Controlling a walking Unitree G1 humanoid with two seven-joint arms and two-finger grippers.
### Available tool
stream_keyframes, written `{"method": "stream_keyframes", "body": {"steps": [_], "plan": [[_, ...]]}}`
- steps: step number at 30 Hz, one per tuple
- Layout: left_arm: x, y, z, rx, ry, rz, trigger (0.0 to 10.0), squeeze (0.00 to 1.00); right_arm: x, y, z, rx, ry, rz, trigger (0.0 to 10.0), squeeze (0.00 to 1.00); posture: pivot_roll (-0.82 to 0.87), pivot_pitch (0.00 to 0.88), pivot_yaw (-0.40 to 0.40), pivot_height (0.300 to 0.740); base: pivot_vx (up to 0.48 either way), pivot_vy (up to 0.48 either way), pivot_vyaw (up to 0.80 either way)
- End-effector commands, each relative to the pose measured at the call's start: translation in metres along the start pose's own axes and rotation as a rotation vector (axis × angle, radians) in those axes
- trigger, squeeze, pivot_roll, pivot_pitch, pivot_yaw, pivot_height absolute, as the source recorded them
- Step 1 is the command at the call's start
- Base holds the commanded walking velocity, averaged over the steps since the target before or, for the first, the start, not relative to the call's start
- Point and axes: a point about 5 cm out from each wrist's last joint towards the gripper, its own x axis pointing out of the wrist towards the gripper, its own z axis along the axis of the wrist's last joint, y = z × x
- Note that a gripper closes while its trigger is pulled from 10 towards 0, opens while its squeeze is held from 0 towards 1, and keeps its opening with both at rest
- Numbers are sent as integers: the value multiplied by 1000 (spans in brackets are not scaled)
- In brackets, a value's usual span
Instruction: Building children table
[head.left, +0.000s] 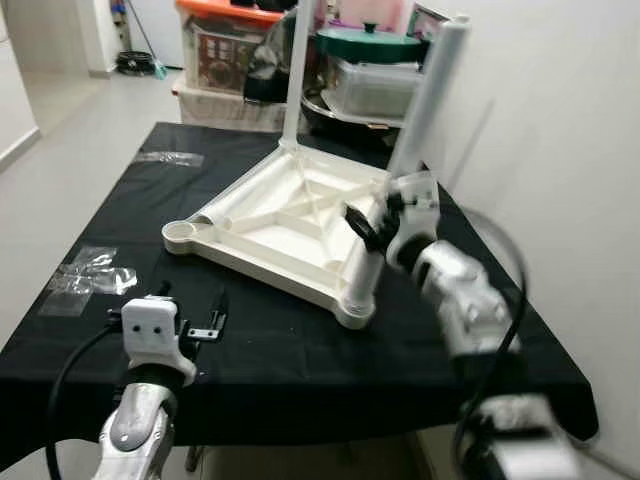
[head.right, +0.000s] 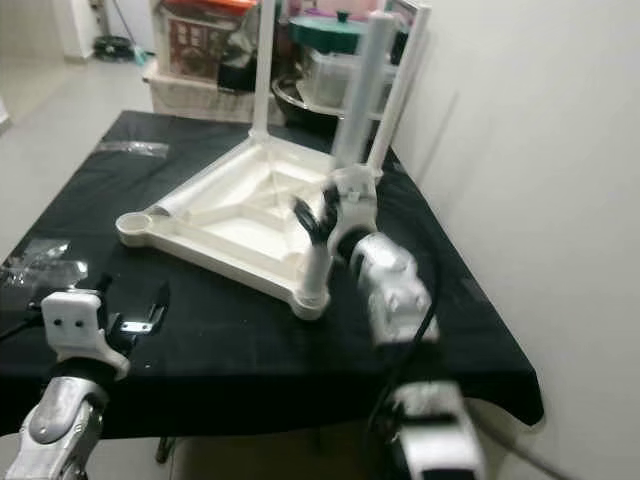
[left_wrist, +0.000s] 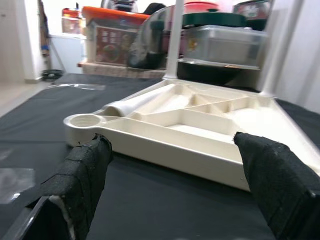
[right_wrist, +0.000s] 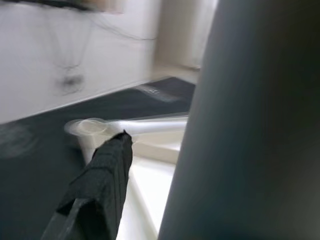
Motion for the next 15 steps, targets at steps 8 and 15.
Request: {"method": "stream_keyframes", "body": {"steps": [8, 15], "plan": [[1, -4, -1, -9, 1, -18, 10000, 0, 9, 38, -26, 79, 83, 606, 1020, 0, 130, 0, -212, 740, 0, 0, 0], [-1, -3, 0, -3, -1, -14, 10000, 0, 41, 41, -21, 116, 23, 439, 0, 0, 136, 0, -220, 740, 0, 0, 0]]}}
